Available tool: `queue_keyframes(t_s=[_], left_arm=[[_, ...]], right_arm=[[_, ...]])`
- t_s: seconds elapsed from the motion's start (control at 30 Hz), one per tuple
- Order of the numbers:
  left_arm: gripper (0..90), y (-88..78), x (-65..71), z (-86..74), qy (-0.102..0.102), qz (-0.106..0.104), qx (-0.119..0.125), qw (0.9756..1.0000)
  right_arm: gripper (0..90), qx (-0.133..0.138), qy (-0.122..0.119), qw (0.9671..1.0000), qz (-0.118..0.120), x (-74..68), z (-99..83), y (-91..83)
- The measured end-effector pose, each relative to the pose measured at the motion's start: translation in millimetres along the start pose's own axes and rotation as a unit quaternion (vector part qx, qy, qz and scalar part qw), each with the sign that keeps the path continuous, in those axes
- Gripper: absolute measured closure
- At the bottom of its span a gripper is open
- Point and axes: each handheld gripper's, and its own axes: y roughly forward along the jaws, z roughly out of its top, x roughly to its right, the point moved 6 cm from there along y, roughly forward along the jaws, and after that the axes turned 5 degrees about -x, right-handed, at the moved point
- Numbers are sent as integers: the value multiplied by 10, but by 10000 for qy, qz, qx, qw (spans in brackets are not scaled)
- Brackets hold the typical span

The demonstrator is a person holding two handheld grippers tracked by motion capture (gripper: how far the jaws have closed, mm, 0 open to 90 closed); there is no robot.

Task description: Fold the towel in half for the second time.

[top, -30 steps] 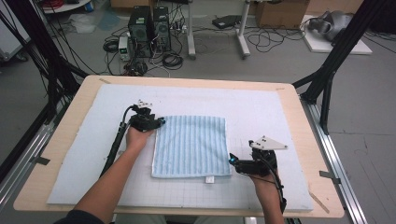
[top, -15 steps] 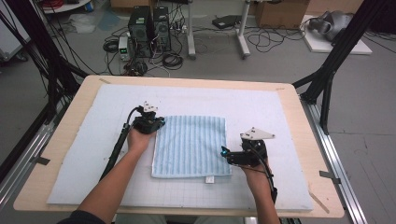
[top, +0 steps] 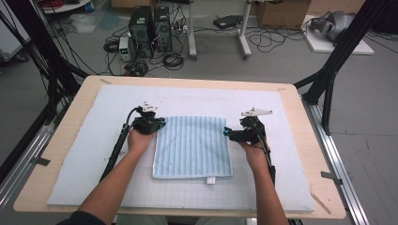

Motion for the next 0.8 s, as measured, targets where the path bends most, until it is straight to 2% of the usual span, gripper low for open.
queue_keyframes(t_s=[0.13,0.23,0.3,0.43,0.6,0.67,0.73,0.8], left_arm=[[859,-3,2,-3,-55,-34,19,10000],[858,-6,-5,-7,-107,-74,19,9999],[858,-8,-12,-8,-112,-85,5,9999],[859,-8,-14,-9,-153,-122,9,9998],[858,-7,-24,-9,-196,-161,3,9997],[859,-9,-28,-11,-191,-176,-11,9997],[858,-8,-27,-10,-207,-182,-2,9996],[859,-8,-29,-10,-237,-195,1,9995]], right_arm=[[277,-61,28,9999,-108,83,94,143],[317,-38,12,9999,-92,103,183,261],[337,-153,34,9998,-86,108,207,352],[404,-435,-78,9990,-55,104,191,501],[491,-682,16,9977,-37,116,121,627],[550,-770,66,9970,55,114,87,673],[624,-726,207,9971,42,131,91,674],[756,-696,333,9969,130,136,87,672]])
